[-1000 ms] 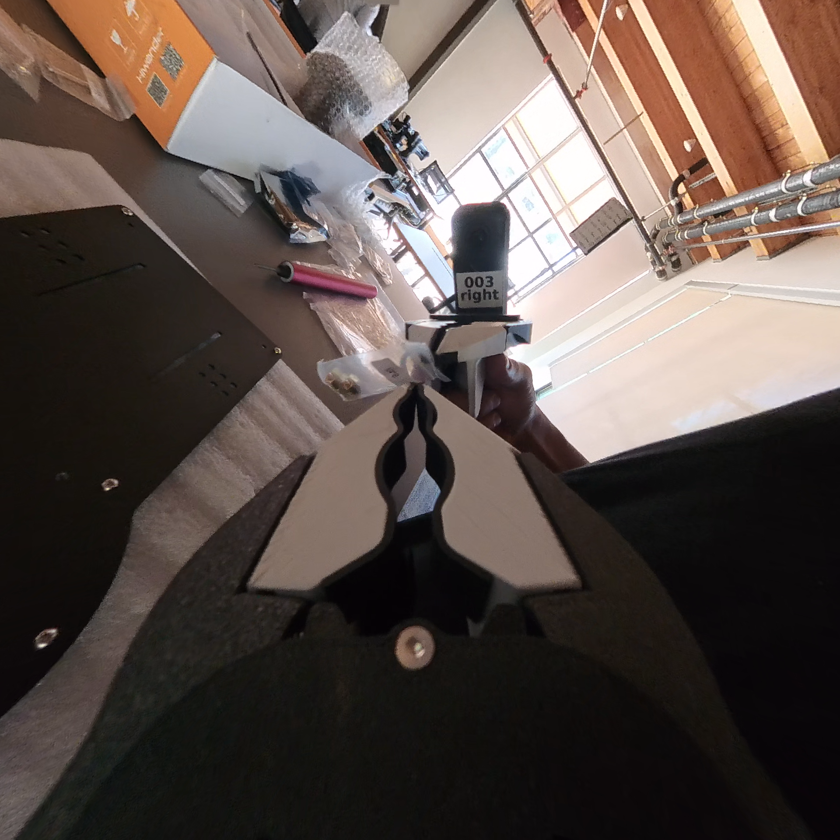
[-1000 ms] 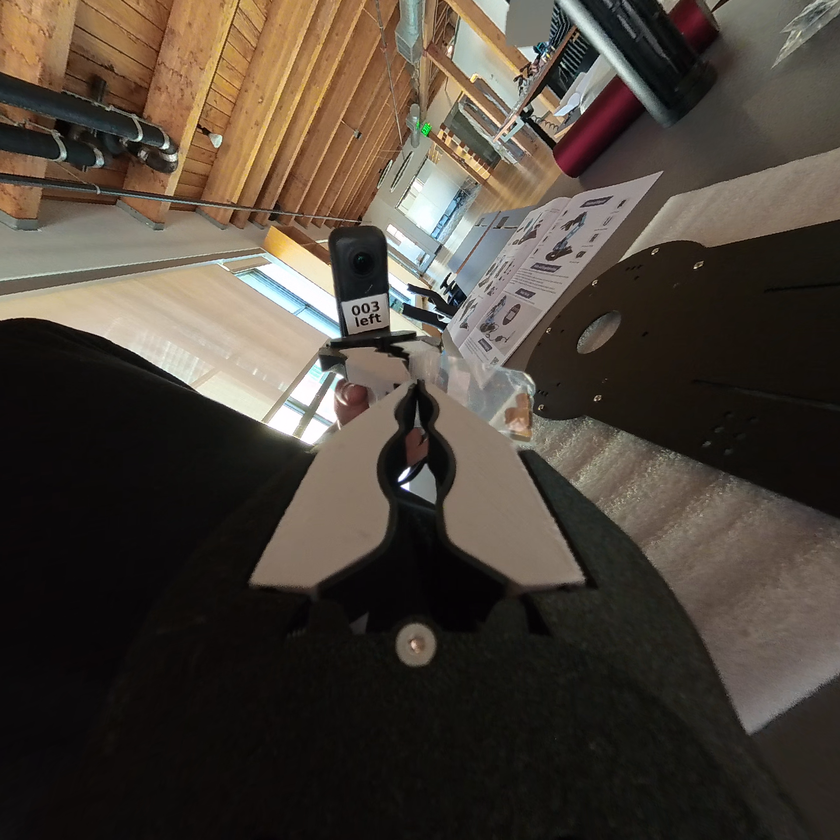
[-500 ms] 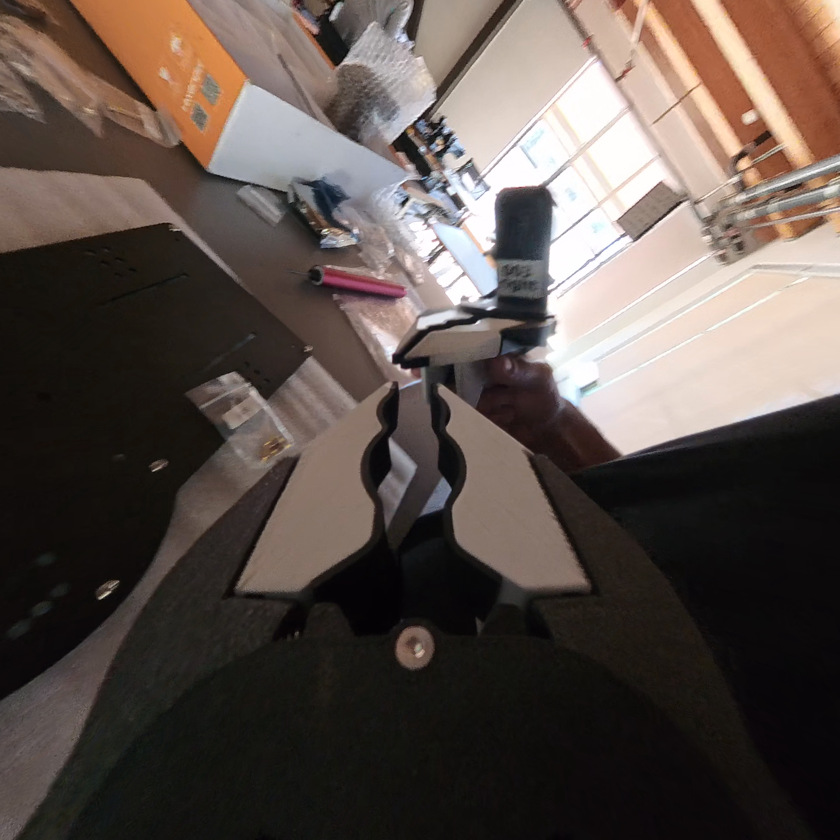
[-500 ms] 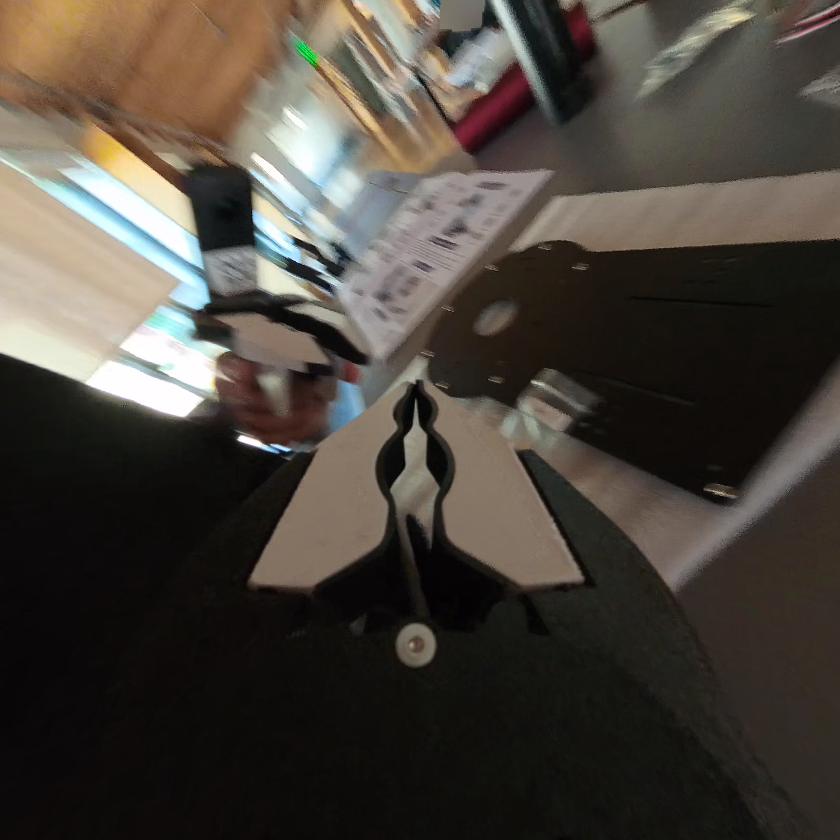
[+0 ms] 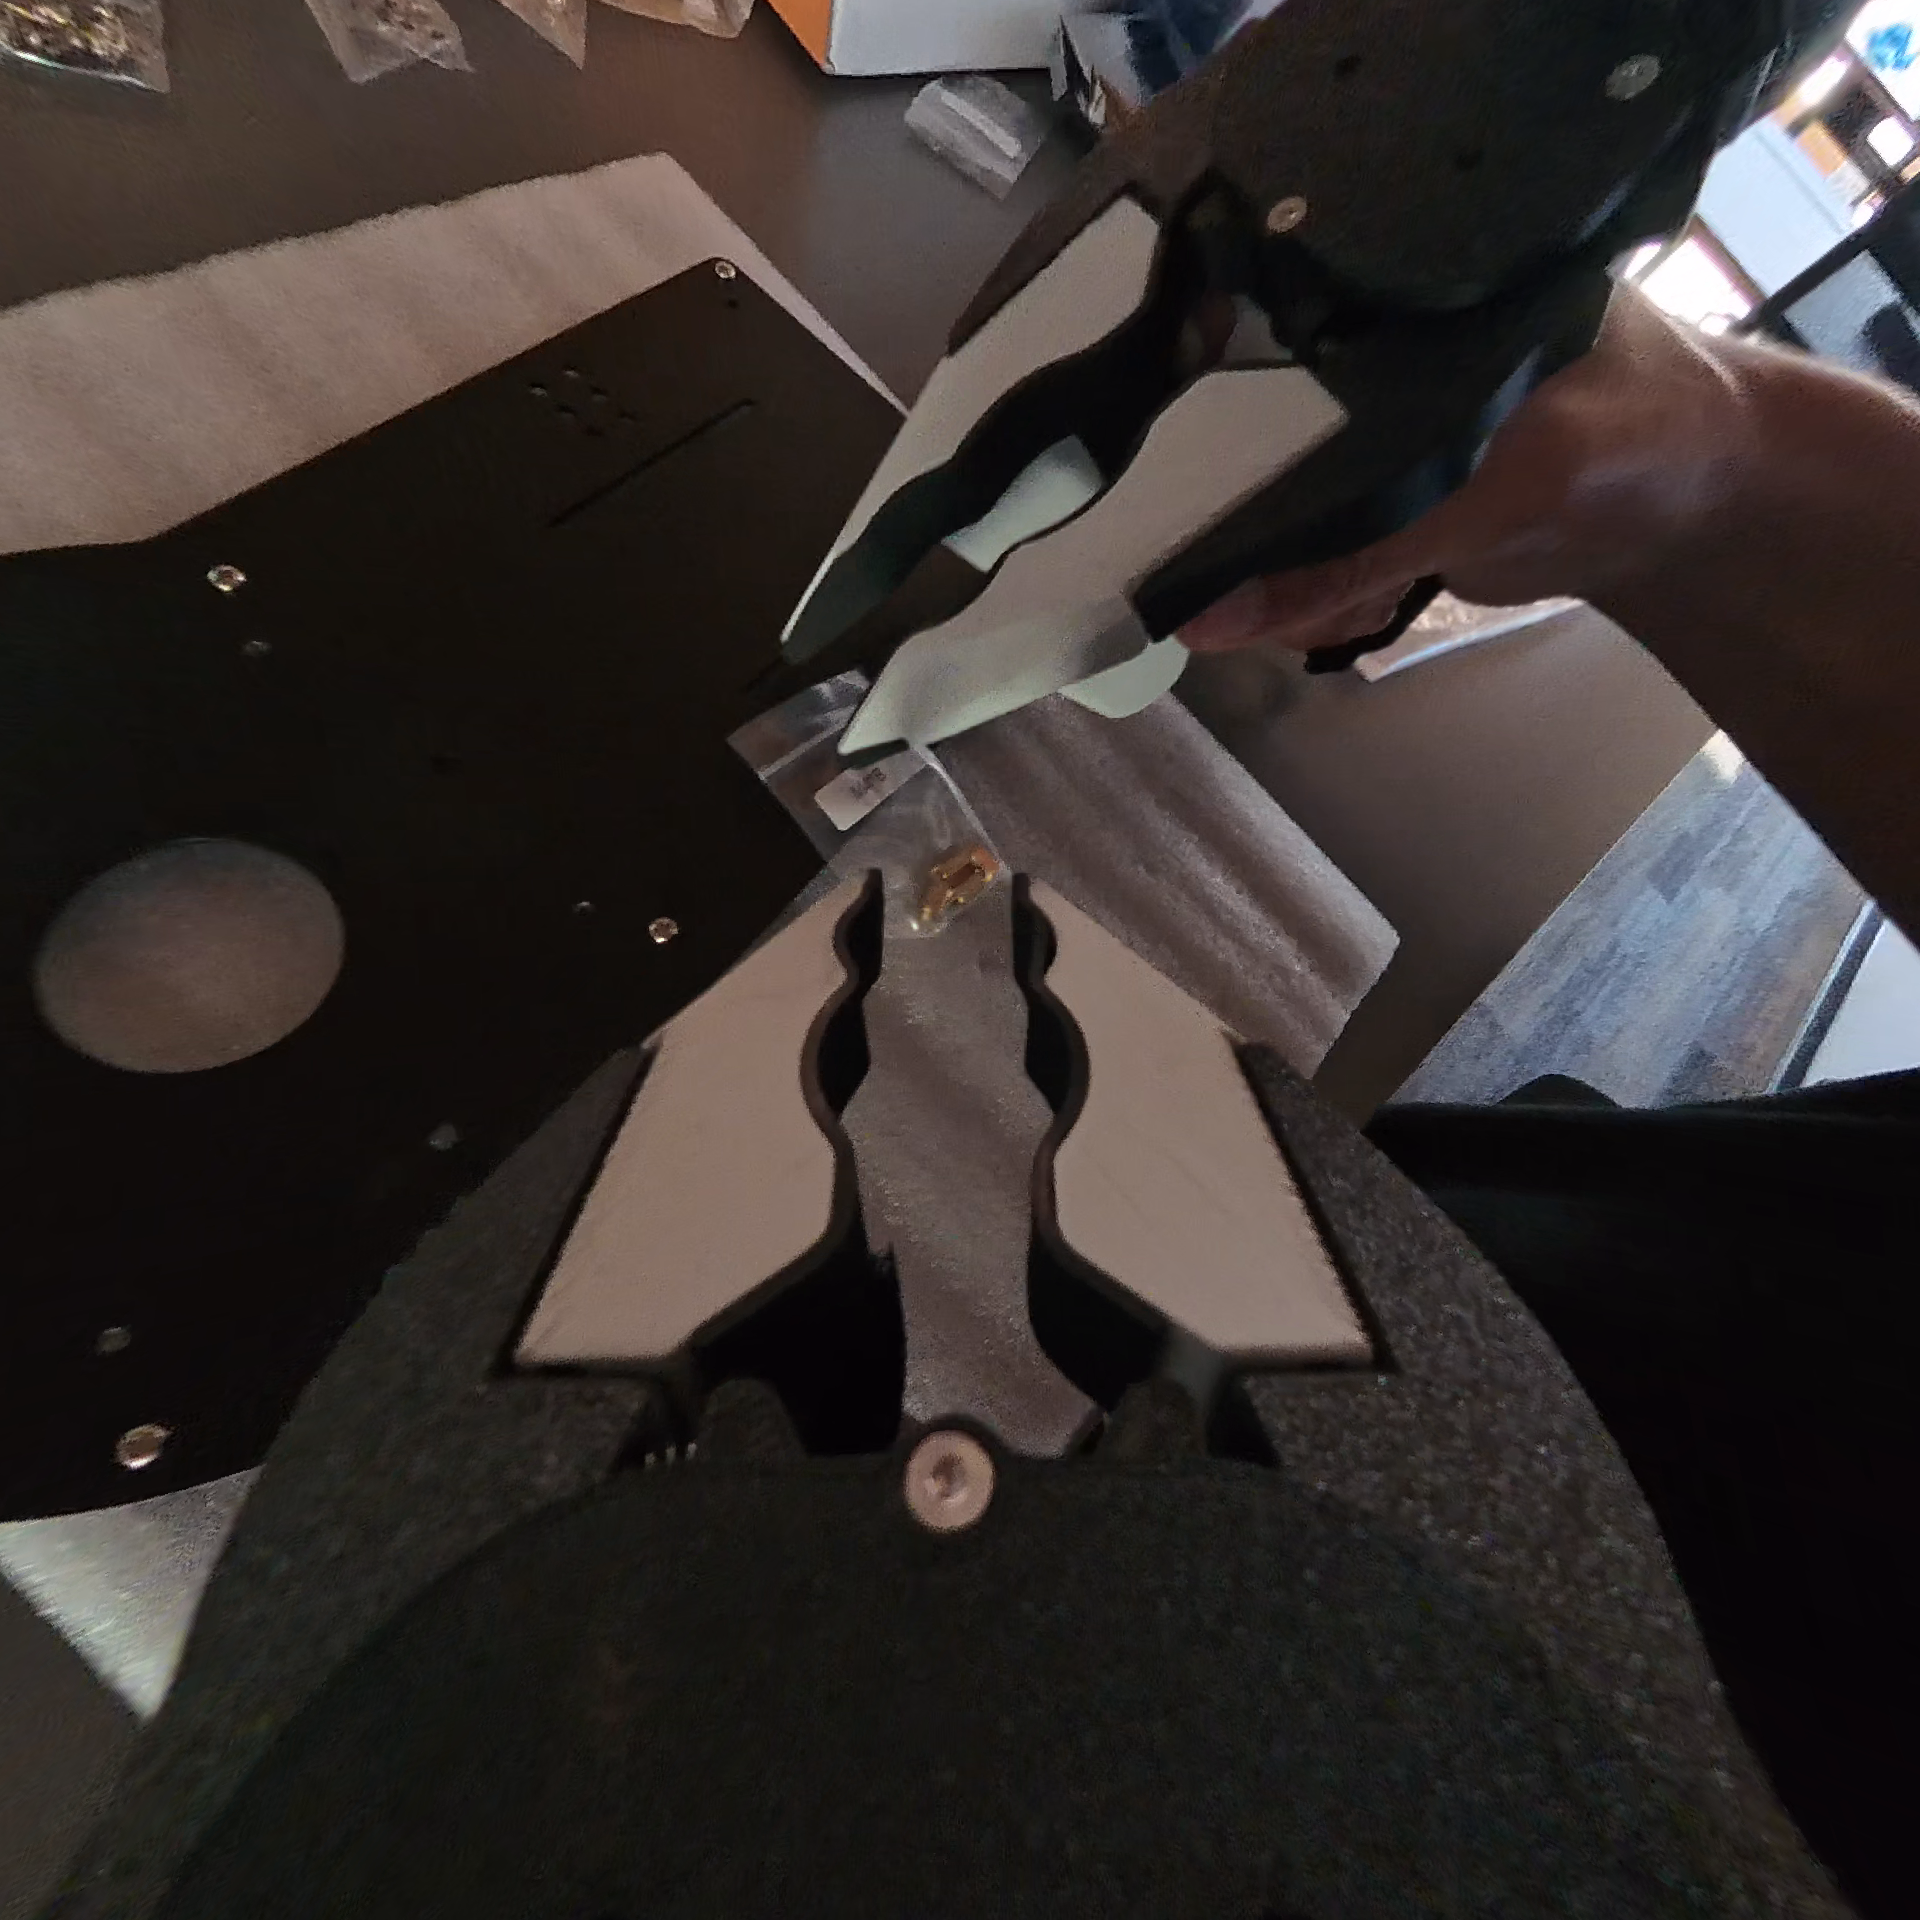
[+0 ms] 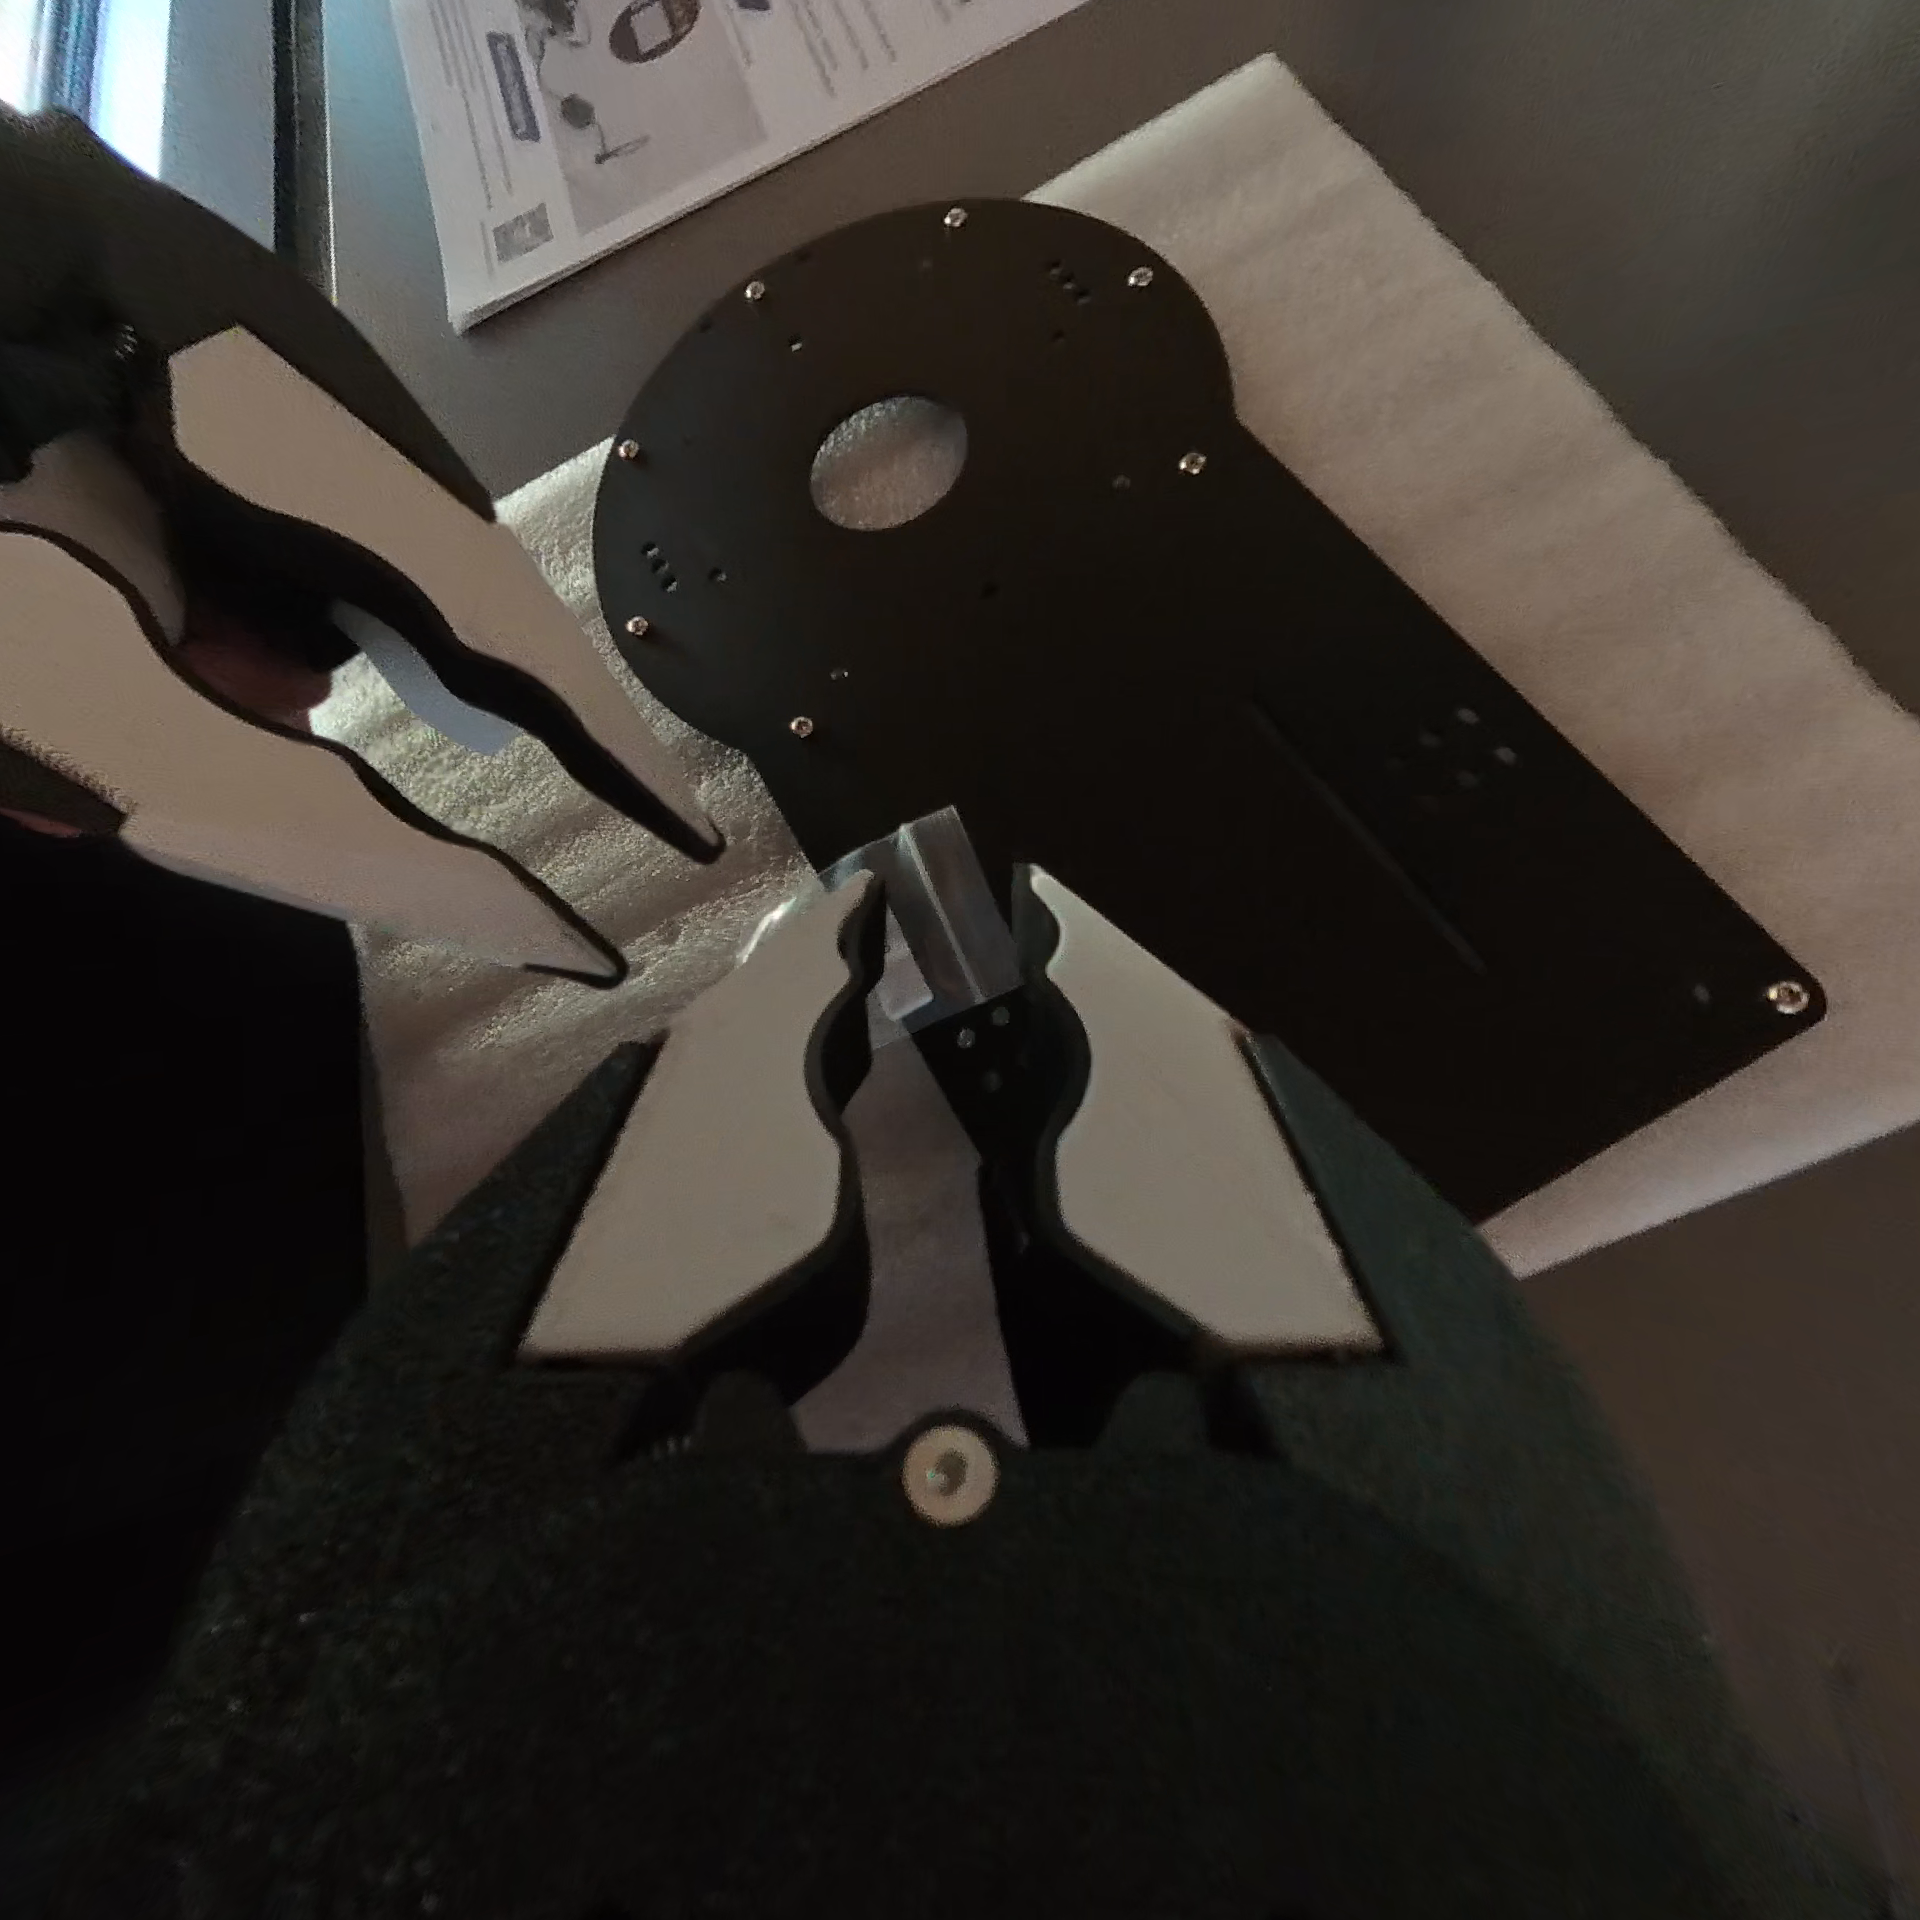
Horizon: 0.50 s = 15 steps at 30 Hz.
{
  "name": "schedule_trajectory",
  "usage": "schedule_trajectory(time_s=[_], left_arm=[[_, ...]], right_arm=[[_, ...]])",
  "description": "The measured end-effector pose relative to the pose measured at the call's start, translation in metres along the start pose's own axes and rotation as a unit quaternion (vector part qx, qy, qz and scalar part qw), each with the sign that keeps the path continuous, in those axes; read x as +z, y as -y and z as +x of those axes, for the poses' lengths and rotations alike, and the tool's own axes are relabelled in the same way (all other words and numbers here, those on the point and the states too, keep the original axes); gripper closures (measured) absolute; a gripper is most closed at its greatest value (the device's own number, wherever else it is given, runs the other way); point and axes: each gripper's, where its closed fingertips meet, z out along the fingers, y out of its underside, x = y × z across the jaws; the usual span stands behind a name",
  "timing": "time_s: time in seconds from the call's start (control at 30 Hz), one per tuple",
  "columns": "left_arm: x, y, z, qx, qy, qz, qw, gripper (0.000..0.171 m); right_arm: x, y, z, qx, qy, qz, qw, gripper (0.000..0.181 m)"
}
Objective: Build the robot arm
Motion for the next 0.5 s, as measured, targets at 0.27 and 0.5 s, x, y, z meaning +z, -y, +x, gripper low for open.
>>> schedule_trajectory(time_s=[0.27, 0.5], left_arm=[[0.001, -0.004, -0.012, -0.013, 0.031, 0.002, 0.999, 0.148], [0.007, -0.005, -0.018, 0.015, 0.057, -0.009, 0.998, 0.148]], right_arm=[[0.001, -0.009, 0.000, -0.047, -0.006, -0.016, 0.999, 0.174], [-0.004, -0.011, -0.007, -0.076, -0.027, -0.001, 0.997, 0.181]])
